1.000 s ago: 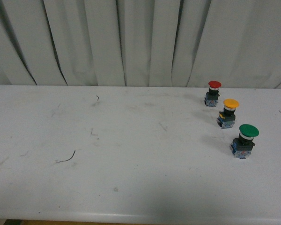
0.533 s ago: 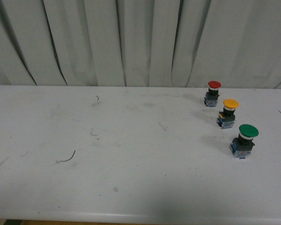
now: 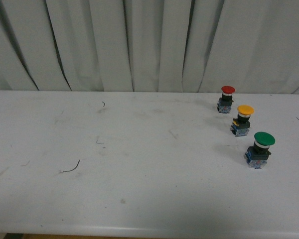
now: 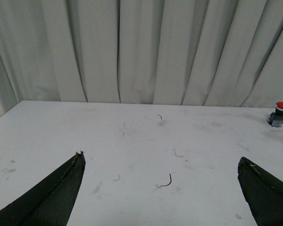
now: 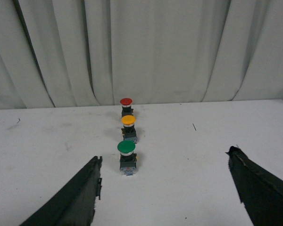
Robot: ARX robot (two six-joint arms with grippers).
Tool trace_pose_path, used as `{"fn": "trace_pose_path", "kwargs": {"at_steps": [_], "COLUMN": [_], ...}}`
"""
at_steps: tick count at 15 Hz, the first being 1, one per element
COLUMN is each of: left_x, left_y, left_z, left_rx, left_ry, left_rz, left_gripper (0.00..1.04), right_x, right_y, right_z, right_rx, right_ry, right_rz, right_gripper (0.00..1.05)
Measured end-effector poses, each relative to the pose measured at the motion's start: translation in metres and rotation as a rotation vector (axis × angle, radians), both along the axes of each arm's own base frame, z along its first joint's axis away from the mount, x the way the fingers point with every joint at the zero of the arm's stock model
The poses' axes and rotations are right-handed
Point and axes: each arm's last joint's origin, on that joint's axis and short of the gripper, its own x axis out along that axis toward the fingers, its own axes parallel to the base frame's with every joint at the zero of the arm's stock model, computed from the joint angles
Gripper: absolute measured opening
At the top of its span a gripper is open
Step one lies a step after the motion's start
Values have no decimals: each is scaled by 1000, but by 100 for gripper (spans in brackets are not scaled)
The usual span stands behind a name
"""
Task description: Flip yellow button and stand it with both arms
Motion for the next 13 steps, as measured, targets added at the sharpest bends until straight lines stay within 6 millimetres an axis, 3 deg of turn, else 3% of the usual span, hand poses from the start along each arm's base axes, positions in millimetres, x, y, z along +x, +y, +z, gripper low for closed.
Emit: {"fn": "trace_pose_path", "kwargs": {"at_steps": [1, 13], "left_x": [0, 0], "left_y": [0, 0], "left_z": [0, 0], "left_rx": [0, 0], "left_ry": [0, 0], "left_rz": [0, 0], "left_gripper": [98, 98], "right_x": [0, 0], "right_y": [0, 0], "right_z": [0, 0], "right_rx": [0, 0], "right_ry": [0, 0], "right_rz": [0, 0], "right_gripper": [99, 98]}}
